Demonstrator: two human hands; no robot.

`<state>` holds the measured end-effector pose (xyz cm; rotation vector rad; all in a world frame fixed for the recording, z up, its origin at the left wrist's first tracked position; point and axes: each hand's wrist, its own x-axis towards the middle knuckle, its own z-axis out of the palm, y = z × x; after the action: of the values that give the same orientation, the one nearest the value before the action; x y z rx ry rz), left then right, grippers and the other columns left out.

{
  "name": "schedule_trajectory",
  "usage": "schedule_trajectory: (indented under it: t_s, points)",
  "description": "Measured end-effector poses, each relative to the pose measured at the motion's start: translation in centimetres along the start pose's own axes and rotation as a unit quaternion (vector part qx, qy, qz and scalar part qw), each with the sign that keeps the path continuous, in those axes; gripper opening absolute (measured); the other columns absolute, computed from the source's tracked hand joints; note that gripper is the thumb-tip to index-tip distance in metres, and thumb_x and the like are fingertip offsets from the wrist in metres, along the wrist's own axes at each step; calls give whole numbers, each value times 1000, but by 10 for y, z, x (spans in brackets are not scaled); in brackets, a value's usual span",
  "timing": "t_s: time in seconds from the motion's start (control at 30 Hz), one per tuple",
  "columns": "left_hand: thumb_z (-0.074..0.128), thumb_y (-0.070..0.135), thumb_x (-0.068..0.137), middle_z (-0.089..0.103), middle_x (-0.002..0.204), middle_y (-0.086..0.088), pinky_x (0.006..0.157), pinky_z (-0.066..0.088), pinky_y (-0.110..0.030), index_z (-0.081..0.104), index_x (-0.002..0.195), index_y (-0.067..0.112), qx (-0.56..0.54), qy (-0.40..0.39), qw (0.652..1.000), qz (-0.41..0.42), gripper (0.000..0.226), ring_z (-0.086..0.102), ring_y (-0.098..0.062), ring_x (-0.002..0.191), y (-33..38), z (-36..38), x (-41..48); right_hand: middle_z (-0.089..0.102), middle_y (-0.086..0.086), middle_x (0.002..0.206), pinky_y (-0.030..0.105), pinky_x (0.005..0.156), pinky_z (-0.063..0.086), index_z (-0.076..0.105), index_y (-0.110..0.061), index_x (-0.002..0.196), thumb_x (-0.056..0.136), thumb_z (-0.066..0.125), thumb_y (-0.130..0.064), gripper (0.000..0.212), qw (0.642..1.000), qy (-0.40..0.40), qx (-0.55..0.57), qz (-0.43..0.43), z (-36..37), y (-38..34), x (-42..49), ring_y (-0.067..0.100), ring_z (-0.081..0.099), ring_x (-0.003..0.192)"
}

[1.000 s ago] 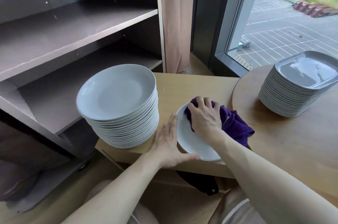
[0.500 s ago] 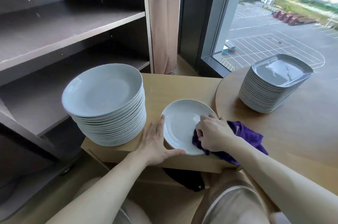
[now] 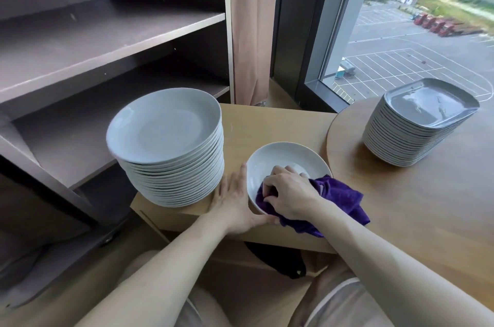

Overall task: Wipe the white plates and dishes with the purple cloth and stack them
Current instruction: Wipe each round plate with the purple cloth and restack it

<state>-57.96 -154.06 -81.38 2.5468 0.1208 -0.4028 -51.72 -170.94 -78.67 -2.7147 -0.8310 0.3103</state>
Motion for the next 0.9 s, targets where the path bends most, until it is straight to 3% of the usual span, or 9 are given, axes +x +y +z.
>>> schedule_trajectory:
  t_s: [0.1,0.27,0.43,0.6,0.73,0.8,0.9]
  points:
    - [58,103,41,-17,167,16,124,-9,-49,-34,152,36,5,-5,1000,-21,159,-24,-26,155,0,3,2,49,-12,104,42,89,37,67,-33,92,96,60,-34,8,999,36,17,-2,6,-5,16,19,44,107]
    - [59,105,36,-6,169,15,127,0,-52,-26,154,38,9,-7,1000,-29,160,-13,-28,157,5,0,6,52,-3,118,43,89,37,65,-27,110,101,49,-37,21,990,132,-23,52,21,-9,40,24,44,112]
    - [62,102,39,-2,168,14,127,5,-54,-25,152,44,10,-12,1000,-23,154,-9,-28,158,4,-3,5,51,5,127,47,91,36,59,-22,116,104,45,-36,24,980,165,-65,90,12,4,57,30,44,117]
    - [58,104,39,-14,169,13,125,-2,-54,-32,150,40,20,-37,998,-38,157,-17,-29,156,4,-3,6,49,3,127,50,95,40,64,-23,116,101,49,-30,22,976,124,-168,62,-6,34,47,29,45,118]
    - [57,106,38,-14,170,10,124,-4,-55,-33,150,40,19,-39,998,-38,159,-18,-31,156,1,-2,7,53,-2,129,53,101,31,69,-29,113,101,47,-33,25,969,81,-230,49,-21,52,24,29,42,123]
    - [56,107,36,-12,170,9,124,-3,-55,-32,151,40,21,-31,999,-33,159,-16,-32,156,0,-1,7,52,-3,132,58,105,24,68,-33,114,102,44,-40,28,969,67,-231,59,-23,60,6,33,38,129]
    - [52,109,33,-13,171,8,124,-4,-54,-32,150,40,22,-26,999,-33,160,-16,-32,156,-1,0,8,49,-5,134,52,98,34,63,-38,123,100,44,-43,30,981,47,-168,88,-25,64,-23,32,41,125]
